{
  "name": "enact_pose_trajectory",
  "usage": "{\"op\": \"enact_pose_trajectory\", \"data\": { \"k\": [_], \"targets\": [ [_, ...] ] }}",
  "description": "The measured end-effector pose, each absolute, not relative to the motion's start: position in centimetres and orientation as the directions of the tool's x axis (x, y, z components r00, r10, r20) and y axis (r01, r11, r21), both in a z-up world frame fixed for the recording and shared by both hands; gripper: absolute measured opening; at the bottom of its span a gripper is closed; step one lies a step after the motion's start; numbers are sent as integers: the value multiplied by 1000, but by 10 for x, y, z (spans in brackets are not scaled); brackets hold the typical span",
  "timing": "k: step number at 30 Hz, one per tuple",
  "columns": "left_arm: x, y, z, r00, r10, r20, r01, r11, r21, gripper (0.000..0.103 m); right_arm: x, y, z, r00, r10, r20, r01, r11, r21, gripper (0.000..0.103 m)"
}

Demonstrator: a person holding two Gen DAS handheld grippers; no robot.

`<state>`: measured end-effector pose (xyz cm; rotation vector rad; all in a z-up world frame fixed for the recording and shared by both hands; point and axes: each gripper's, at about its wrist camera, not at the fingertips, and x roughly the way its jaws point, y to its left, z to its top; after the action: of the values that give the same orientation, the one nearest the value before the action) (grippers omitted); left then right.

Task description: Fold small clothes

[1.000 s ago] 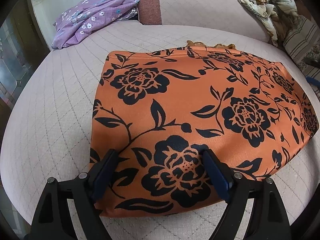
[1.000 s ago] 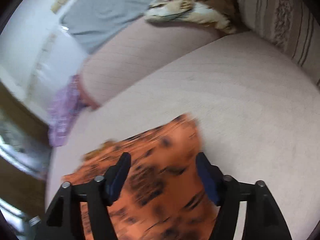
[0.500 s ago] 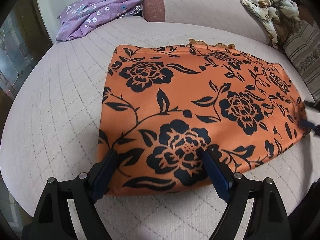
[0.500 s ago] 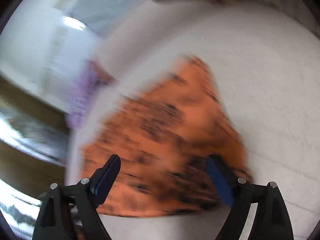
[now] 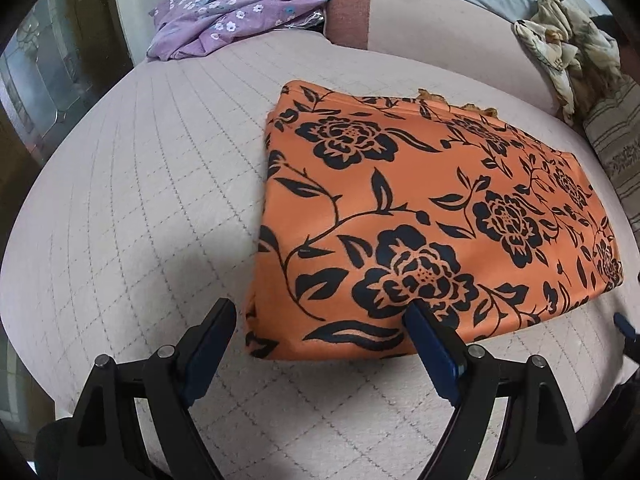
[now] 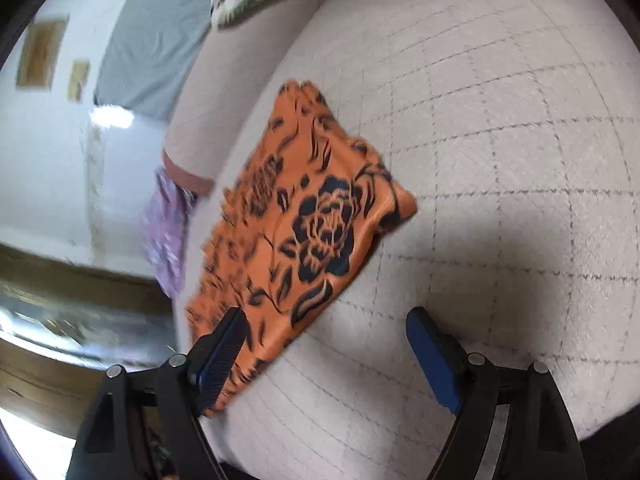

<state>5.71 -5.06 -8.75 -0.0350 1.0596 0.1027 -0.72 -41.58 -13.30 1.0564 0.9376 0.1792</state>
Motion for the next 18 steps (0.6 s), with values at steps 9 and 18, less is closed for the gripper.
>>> {"op": "enact_pose_trajectory", "data": {
  "k": [9, 18],
  "targets": [
    [66, -67, -79, 512, 83, -855, -67, 996, 57, 87, 40, -430, -134, 673, 474, -567, 334, 490, 805, 87],
    [82, -84, -70, 544, 79, -836, -49, 997, 62, 87, 49, -421, -131, 677, 470, -567, 294, 534, 793, 86]
  ]
}}
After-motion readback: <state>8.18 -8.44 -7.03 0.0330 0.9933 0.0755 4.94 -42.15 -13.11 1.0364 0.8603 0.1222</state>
